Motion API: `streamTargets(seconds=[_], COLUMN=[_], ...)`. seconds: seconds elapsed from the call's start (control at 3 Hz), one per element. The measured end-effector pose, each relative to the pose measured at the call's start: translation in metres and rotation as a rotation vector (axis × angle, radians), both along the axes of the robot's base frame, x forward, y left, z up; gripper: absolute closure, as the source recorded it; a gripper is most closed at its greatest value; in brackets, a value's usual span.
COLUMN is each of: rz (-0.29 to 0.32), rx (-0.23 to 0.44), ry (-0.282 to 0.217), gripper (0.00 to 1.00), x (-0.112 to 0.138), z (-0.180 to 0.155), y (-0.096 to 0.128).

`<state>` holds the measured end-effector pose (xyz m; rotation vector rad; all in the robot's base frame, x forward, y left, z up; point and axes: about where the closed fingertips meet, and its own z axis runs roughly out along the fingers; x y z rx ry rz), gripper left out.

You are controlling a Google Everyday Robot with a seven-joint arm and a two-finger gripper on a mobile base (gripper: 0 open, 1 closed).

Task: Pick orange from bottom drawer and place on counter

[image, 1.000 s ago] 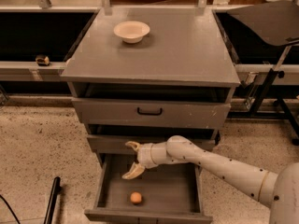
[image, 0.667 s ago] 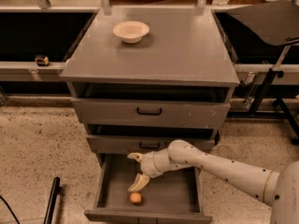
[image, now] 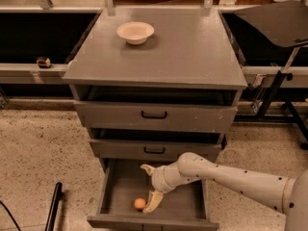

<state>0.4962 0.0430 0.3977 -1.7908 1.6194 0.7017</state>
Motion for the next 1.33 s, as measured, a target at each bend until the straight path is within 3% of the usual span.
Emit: streamTargets(seconds=[0.33, 0.67, 1.33], rz=[0.000, -0.036, -0.129], rx=[0.009, 0.071, 0.189], ry=[0.050, 0.072, 0.109], gripper=[0.00, 0.00, 0.00], x=[0.005, 0.025, 0.039], z=[-0.018, -0.055, -0.171], y=[0.003, 0.020, 0.043])
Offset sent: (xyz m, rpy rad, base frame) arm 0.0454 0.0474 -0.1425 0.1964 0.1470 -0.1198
